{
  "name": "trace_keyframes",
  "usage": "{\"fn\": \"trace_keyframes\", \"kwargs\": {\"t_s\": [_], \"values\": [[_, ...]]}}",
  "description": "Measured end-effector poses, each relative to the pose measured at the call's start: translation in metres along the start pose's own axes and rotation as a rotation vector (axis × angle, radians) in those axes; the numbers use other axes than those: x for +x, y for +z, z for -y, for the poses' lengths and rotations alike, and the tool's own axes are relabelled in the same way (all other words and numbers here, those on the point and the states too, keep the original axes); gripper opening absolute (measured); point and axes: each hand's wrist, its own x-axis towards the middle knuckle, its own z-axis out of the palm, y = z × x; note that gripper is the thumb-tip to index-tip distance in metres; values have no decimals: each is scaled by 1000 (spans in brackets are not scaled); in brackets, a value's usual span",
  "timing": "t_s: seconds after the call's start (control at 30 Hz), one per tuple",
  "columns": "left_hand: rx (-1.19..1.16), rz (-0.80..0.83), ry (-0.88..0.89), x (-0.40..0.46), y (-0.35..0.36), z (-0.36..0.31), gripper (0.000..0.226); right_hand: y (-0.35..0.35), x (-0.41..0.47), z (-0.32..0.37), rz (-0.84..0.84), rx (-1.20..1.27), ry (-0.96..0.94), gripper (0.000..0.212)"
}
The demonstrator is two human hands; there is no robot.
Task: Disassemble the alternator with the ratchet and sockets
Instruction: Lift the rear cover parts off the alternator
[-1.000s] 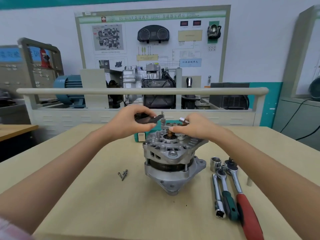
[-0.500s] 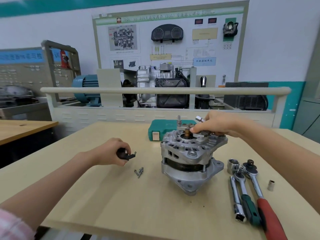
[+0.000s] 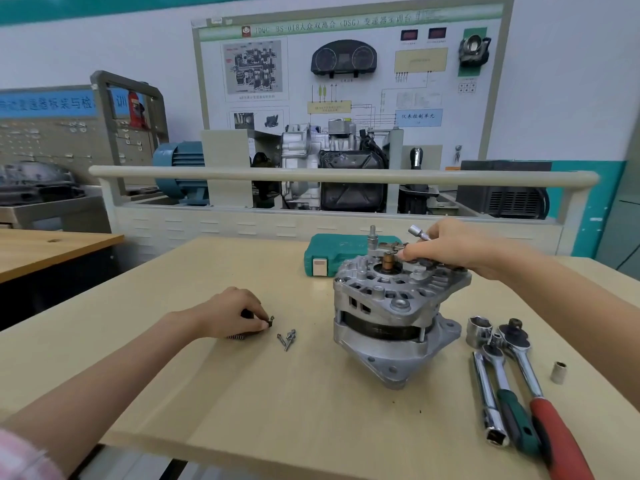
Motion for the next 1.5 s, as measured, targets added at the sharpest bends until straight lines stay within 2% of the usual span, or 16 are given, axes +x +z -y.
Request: {"fn": "trace_keyframes", "kwargs": {"t_s": [0.17, 0.27, 0.33, 0.47, 0.8, 0.93, 1.13, 1.5], "values": [[-178, -125, -51, 0, 0, 2, 13, 0, -1, 0, 10, 10, -2, 37], [-263, -94, -58, -2, -3, 4, 6, 0, -1, 0, 6, 14, -6, 38], [-281, -53, -44, -4, -6, 7, 10, 1, -2, 0, 3, 11, -5, 38], [-232, -36, -32, -5, -8, 9, 18, 1, -2, 1, -3, 13, -4, 37], [-223, -145, 19, -6, -1, -4, 8, 1, -5, 2, -1, 12, -7, 32], [-129, -192, 52, -8, -9, -9, 8, 2, -6, 1, -9, 0, -6, 31], [44, -63, 91, -8, -13, -19, 13, 3, -6, 2, -20, 6, -5, 30], [-22, -120, 63, -8, -12, -17, 15, 3, -6, 1, -11, 10, -7, 31]]}}
